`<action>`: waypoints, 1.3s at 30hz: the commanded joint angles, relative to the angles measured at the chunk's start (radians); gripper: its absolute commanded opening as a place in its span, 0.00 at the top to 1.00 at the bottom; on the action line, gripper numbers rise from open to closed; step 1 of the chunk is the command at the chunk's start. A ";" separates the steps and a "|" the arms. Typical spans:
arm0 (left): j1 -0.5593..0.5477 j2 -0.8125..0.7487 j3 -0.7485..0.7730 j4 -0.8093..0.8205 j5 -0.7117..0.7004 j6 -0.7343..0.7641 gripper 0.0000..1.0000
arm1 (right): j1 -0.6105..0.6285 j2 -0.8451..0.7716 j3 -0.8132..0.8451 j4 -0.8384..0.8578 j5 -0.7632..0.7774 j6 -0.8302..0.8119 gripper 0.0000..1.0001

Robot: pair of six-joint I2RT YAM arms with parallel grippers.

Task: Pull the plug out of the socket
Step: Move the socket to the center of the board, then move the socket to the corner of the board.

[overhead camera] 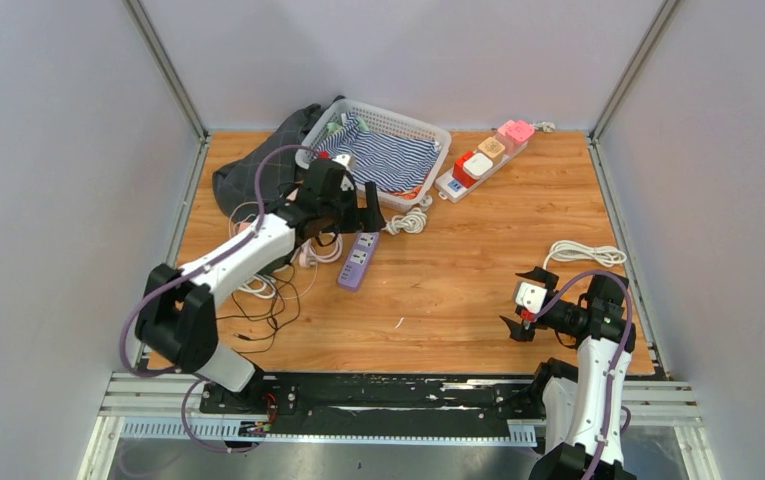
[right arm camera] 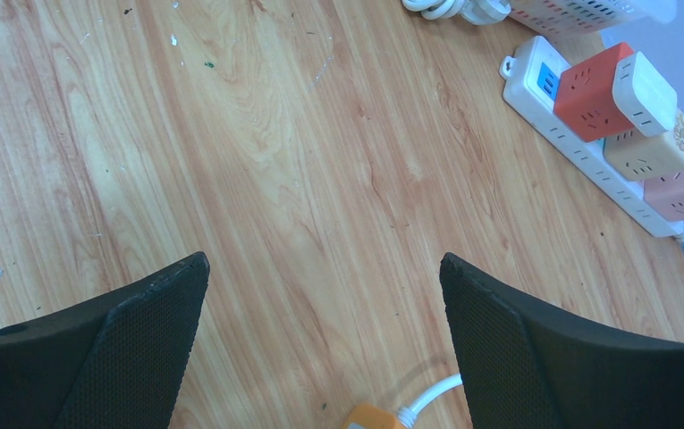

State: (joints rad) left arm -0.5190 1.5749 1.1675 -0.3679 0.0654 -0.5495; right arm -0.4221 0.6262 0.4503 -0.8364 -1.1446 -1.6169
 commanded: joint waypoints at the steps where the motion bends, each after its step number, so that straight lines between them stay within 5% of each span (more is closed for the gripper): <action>1: 0.005 -0.154 -0.076 0.130 0.063 0.140 0.00 | -0.017 0.003 -0.005 -0.030 -0.032 -0.017 0.00; 16: 0.006 -0.712 -0.209 0.203 -0.087 0.255 0.00 | -0.030 0.005 -0.002 -0.030 -0.039 -0.009 0.00; 22: 0.005 -0.869 -0.373 0.359 -0.073 0.284 0.00 | -0.035 0.007 0.000 -0.030 -0.042 -0.004 0.00; 36: 0.002 -0.607 -0.312 0.363 0.301 0.144 0.00 | -0.042 0.020 0.164 -0.014 -0.071 0.149 0.00; 39: -0.028 -0.484 -0.264 0.363 0.307 0.136 0.02 | -0.041 0.069 0.213 0.080 -0.137 0.320 0.00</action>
State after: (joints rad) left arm -0.5224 0.9752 0.8322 -0.0231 0.2928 -0.3763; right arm -0.4500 0.6449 0.5953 -0.8330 -1.1851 -1.4918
